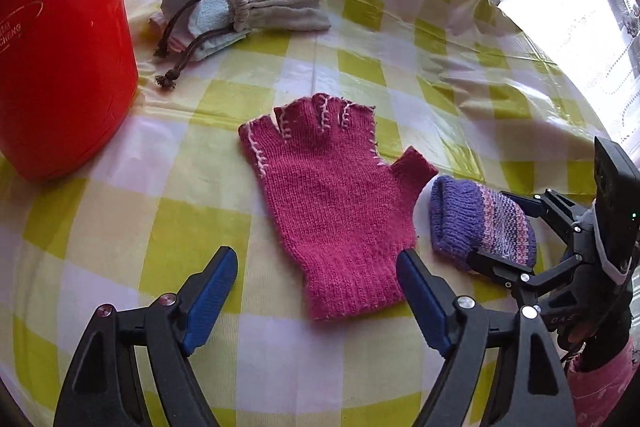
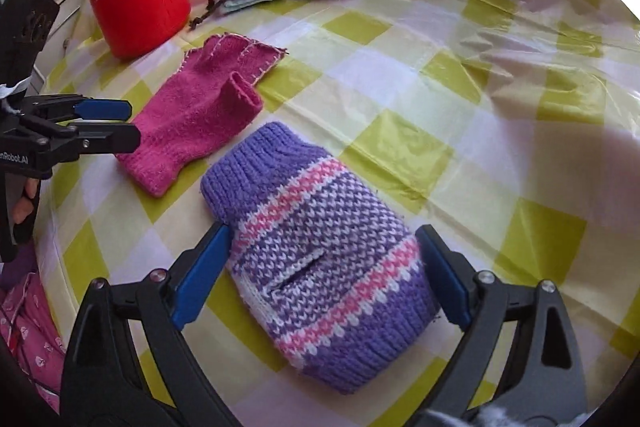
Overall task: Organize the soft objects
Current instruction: 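Grasp the purple knit sock with the right gripper while the left grasps the pink fingerless glove, then lift the sock and glove and carry both grippers over the purple box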
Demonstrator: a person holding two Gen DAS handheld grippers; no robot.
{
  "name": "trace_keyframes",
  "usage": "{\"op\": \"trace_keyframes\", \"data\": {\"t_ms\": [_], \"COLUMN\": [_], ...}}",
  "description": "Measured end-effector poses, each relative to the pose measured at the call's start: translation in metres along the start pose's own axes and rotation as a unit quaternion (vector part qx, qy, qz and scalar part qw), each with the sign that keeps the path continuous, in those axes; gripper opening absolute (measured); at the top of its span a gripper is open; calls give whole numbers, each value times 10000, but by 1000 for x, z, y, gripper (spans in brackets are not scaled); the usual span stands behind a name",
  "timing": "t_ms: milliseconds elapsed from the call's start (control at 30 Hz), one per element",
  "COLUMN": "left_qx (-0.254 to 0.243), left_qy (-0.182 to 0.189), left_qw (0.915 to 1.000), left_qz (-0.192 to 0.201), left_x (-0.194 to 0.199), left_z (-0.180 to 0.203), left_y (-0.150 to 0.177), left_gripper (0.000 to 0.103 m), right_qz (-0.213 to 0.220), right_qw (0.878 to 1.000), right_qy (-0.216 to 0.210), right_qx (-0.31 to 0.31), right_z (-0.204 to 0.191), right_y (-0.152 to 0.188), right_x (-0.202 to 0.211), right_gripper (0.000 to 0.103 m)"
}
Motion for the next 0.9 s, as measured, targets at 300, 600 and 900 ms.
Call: {"op": "trace_keyframes", "data": {"t_ms": [300,600,900], "left_qx": [-1172,-1041,-1290], "left_qy": [-1112,-1011,-837], "left_qw": [9869,9884,9852], "left_qz": [-4,456,761], "left_x": [-42,-36,9], "left_z": [68,63,58], "left_y": [-17,-26,67], "left_gripper": [103,56,22], "right_qz": [324,546,1317], "right_qw": [9918,9834,9617], "right_qy": [250,444,148], "right_qx": [-1207,-1673,-2399], "right_z": [-2,-22,-38], "right_y": [71,102,120], "right_x": [33,49,72], "right_gripper": [50,50,43]}}
Point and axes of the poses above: each gripper's, at about its wrist camera, not at the fingertips, and x roughly against the way its jaws point, z to its right, y to its underside, the point moved 1 cm from there along -x, roughly the way its jaws point, and after that the axes turned 9 degrees about -z, right-handed, at the moved point
